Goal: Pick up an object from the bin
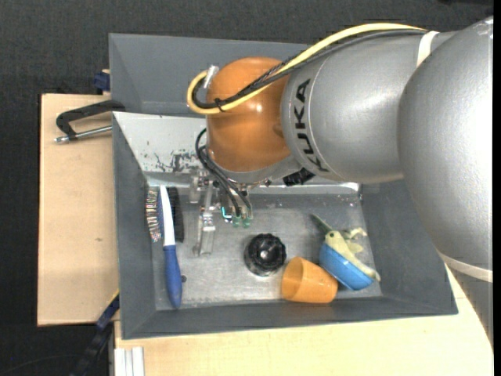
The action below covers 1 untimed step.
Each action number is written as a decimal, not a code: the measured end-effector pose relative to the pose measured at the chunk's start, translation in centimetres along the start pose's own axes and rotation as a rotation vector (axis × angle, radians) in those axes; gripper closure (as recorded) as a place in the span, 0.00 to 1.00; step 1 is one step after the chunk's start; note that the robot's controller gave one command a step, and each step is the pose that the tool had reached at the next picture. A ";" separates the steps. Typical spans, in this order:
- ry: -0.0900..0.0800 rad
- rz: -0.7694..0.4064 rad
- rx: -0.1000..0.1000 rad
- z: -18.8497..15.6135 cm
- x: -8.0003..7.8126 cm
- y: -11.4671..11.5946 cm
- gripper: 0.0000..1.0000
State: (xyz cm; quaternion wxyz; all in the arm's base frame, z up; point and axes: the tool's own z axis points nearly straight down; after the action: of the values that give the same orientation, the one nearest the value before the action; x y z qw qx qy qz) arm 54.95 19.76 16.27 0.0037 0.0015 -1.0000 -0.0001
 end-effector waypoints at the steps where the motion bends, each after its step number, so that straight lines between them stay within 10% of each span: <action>1: -0.048 -0.231 -0.006 6.7 1.6 2.7 0.00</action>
Offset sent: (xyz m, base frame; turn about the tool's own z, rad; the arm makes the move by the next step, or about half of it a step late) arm -0.0339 0.0322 -0.0927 -0.2515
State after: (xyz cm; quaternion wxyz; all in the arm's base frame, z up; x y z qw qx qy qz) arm 53.28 22.47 9.54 -0.0204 0.1165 -0.9930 -0.0034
